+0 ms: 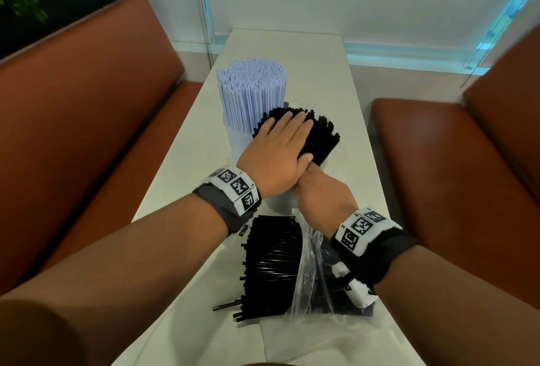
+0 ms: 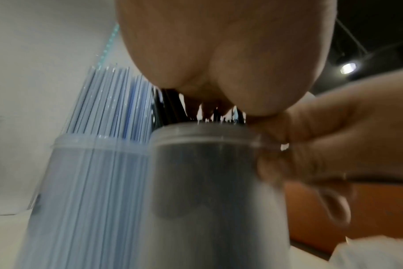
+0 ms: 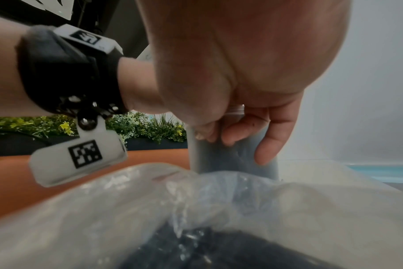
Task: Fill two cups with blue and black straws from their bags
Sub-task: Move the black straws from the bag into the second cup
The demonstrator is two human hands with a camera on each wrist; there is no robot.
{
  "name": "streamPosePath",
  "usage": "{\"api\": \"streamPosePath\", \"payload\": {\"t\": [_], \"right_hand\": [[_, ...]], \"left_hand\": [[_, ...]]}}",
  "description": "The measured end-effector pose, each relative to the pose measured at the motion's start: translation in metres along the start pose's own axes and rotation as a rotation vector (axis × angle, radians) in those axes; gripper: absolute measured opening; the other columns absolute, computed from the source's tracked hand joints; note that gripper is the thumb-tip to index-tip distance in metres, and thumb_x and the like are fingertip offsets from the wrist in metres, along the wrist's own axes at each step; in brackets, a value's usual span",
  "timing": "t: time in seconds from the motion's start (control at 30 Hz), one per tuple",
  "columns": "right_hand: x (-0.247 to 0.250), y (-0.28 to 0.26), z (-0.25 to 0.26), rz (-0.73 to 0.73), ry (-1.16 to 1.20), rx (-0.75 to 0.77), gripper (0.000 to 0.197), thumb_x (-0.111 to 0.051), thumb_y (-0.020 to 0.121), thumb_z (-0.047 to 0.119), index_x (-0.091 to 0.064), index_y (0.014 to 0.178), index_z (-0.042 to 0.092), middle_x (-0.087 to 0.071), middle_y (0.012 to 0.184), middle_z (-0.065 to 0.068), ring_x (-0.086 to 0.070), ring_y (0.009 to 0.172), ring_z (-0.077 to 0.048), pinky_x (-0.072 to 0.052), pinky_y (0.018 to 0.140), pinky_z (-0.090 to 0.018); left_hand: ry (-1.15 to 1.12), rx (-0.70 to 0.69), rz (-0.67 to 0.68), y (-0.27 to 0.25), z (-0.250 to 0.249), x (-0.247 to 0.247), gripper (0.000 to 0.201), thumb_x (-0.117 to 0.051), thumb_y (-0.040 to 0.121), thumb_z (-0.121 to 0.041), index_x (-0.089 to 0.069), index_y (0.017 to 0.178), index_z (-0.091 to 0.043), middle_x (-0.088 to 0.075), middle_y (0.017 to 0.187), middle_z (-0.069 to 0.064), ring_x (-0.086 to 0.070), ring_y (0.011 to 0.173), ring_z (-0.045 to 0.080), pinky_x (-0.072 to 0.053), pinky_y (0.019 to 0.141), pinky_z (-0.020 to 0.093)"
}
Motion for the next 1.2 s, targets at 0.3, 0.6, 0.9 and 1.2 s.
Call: {"api": "streamPosePath", "payload": {"t": [0.3, 0.6, 0.9, 1.2], "right_hand": [[0.001, 0.001, 0.0, 0.045, -0.054, -0.006, 0.021, -0.047, 0.102, 0.022, -0.048, 0.123, 0.022, -0.043, 0.11, 0.005, -0.057, 0.081, -0.018, -0.051, 0.061, -0.037], [0.026, -0.045, 0.017, -0.432, 0.128, 0.012, 0.015, -0.048, 0.096, 0.043, -0.049, 0.107, 0.033, -0.051, 0.101, 0.01, -0.05, 0.061, -0.013, -0.039, 0.048, -0.028], [-0.032, -0.051, -0.014, 0.264, -0.096, -0.371, 0.032, -0.058, 0.087, 0.035, -0.049, 0.114, 0.022, -0.059, 0.085, 0.003, -0.059, 0.078, -0.023, -0.035, 0.055, -0.032], [-0.028, -0.04, -0.02, 0.198, 0.133, -0.325, 0.027, -0.051, 0.09, 0.019, -0.045, 0.114, 0.027, -0.06, 0.089, 0.0, -0.058, 0.074, -0.017, -0.039, 0.057, -0.032]], "left_hand": [[-0.44, 0.054, -0.357, -0.04, 0.007, 0.032, 0.05, -0.062, 0.092, -0.031, -0.054, 0.138, -0.012, -0.045, 0.142, 0.007, -0.043, 0.134, 0.021, -0.033, 0.112, 0.027], [-0.478, 0.208, 0.137, -0.125, 0.004, -0.035, 0.032, -0.056, 0.098, -0.041, -0.063, 0.126, -0.027, -0.059, 0.113, -0.011, -0.054, 0.107, 0.009, -0.045, 0.089, 0.027], [-0.285, -0.019, 0.49, -0.123, -0.044, -0.086, 0.064, -0.063, 0.091, -0.05, -0.049, 0.145, -0.017, -0.048, 0.141, 0.001, -0.043, 0.127, 0.023, -0.044, 0.105, 0.041], [-0.124, -0.073, 0.523, -0.095, -0.062, -0.095, 0.044, -0.054, 0.098, -0.033, -0.052, 0.135, -0.009, -0.053, 0.133, 0.009, -0.052, 0.116, 0.029, -0.047, 0.098, 0.041]]}}
Point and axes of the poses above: each hand's wrist, its own y-axis towards the middle knuckle, its own x-axis out of the back of the hand, z = x × y, the point moved 5 cm from there along y, towards the middle knuckle
